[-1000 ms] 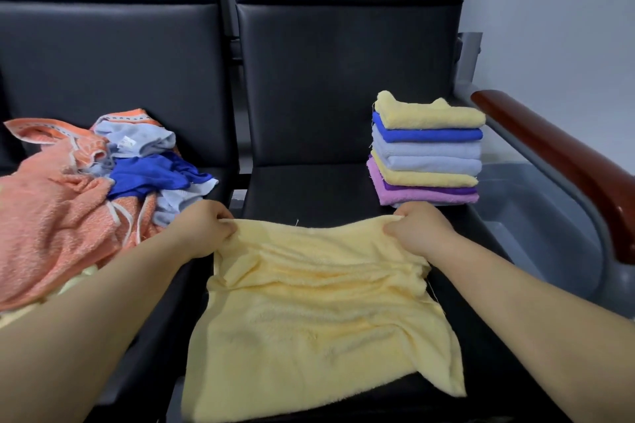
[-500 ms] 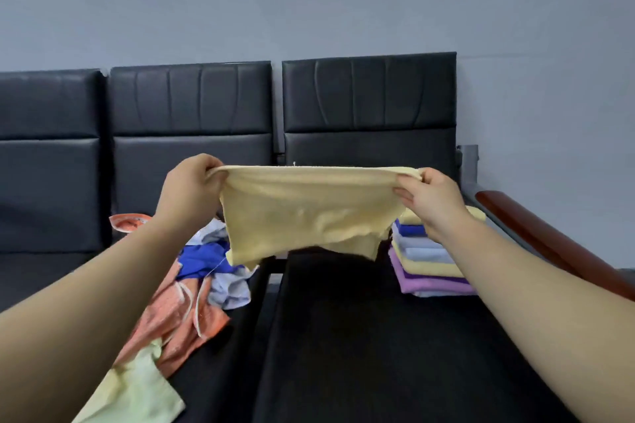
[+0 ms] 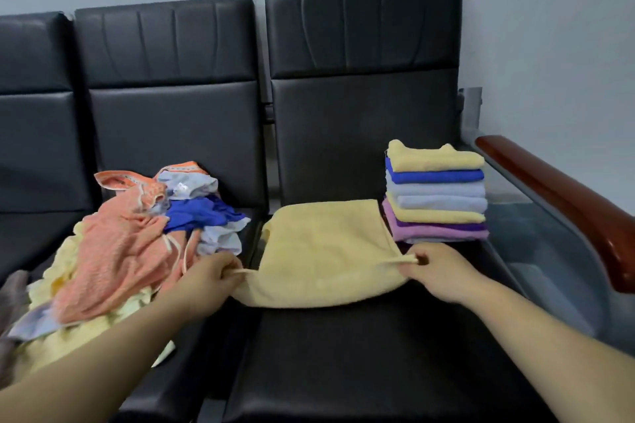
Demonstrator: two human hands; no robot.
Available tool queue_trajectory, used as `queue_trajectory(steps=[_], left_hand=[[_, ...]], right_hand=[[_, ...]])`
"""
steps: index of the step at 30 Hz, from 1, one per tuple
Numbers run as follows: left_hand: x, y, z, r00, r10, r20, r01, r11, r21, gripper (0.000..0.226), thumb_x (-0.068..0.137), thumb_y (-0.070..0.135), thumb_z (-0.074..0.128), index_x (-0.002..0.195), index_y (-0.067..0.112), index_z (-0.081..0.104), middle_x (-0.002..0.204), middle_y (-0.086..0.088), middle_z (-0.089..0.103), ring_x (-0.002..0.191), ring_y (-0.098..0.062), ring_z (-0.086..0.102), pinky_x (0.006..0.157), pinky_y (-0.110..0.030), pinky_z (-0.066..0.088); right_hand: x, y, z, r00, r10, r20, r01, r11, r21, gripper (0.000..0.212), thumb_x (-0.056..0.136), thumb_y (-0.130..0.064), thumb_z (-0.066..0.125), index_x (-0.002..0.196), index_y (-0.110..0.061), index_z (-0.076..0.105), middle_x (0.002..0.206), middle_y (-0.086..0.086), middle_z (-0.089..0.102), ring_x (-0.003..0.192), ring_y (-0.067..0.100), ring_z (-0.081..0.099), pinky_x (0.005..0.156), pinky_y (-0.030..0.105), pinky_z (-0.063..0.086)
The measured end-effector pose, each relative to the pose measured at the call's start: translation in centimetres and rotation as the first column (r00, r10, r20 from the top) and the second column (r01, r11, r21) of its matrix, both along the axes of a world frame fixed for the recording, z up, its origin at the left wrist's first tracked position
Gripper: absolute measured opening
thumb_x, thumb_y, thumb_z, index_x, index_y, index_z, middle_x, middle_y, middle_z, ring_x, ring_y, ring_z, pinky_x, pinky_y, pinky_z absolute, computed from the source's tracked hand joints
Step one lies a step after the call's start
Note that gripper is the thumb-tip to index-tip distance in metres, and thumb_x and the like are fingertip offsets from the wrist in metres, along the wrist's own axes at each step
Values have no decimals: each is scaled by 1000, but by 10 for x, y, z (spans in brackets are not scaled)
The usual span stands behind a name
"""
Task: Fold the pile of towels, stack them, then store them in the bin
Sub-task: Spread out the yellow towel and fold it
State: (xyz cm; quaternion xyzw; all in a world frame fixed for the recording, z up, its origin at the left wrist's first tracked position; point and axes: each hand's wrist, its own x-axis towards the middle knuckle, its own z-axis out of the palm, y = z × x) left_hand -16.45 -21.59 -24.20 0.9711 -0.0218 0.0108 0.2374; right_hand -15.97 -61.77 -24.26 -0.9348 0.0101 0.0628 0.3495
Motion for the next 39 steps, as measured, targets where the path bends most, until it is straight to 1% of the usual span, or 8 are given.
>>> queue_trajectory(steps=[4, 8, 11, 17, 22, 29, 36, 39], left_hand=[[10, -8, 6, 990, 134, 44, -116, 952, -283, 15, 96, 9, 62, 81, 6, 64, 81, -4, 63, 72, 19, 43, 65, 5, 30], [19, 0, 9, 977, 214, -15, -203, 899, -388, 18, 82, 27, 63, 72, 12, 64, 73, -1, 60, 93, -21, 52, 83, -27, 44], [17, 6, 9, 973, 202, -109, -229, 878, -421, 22, 63, 35, 58, 70, 18, 69, 82, 6, 61, 111, -16, 49, 87, -34, 42], [-2, 1, -2, 952, 23, -305, -209, 778, -593, 11, 66, 25, 60, 69, 15, 57, 66, -2, 45, 69, -19, 41, 60, -30, 32], [0, -8, -11, 904, 68, -422, -372, 608, -701, 17, 93, 15, 52, 80, 14, 62, 73, -5, 57, 73, -21, 53, 67, -35, 45], [-2, -16, -15, 879, 39, -475, -394, 619, -680, 15, 94, 16, 52, 88, 8, 63, 83, -13, 57, 74, -21, 55, 70, -36, 43], [16, -28, -7, 931, 75, -357, -298, 720, -626, 22, 92, 19, 54, 100, 4, 68, 92, -15, 64, 89, -25, 60, 78, -37, 45], [24, -32, -5, 943, 131, -305, -296, 748, -594, 20, 82, 27, 56, 91, 10, 60, 88, -14, 54, 86, -26, 50, 76, -40, 39]], right_hand=[[2, 11, 3, 993, -19, 118, 8, 996, 93, 27, 99, -39, 66, 77, -23, 65, 78, -3, 68, 76, 17, 62, 68, 35, 48], [7, 12, 5, 993, -32, 114, 23, 997, 78, 24, 101, -37, 59, 83, -21, 63, 86, 2, 67, 82, 21, 63, 70, 37, 49], [7, 11, 9, 996, -4, -91, -1, 999, -45, 17, 97, -31, 59, 86, -19, 65, 92, 4, 68, 86, 22, 62, 73, 38, 48], [-1, 23, 9, 978, -62, -200, 90, 987, 136, 8, 98, -25, 60, 97, -19, 66, 102, 3, 64, 91, 17, 57, 75, 33, 44], [0, 34, -22, 962, -12, -273, 53, 988, 144, 71, 93, -51, 55, 158, -28, 40, 156, -5, 48, 137, 20, 49, 113, 41, 42], [-21, 9, -12, 900, 30, -436, -68, 995, -72, 22, 94, -38, 62, 102, -18, 66, 109, 5, 67, 94, 19, 60, 80, 33, 48], [-20, -1, -9, 953, -48, -298, 47, 999, -11, 33, 98, -34, 57, 128, -21, 64, 119, -1, 66, 106, 18, 62, 86, 34, 50], [-10, 2, -3, 976, -117, -183, 132, 988, 75, 14, 102, -24, 51, 100, -18, 63, 100, 5, 64, 87, 19, 57, 69, 33, 42]])
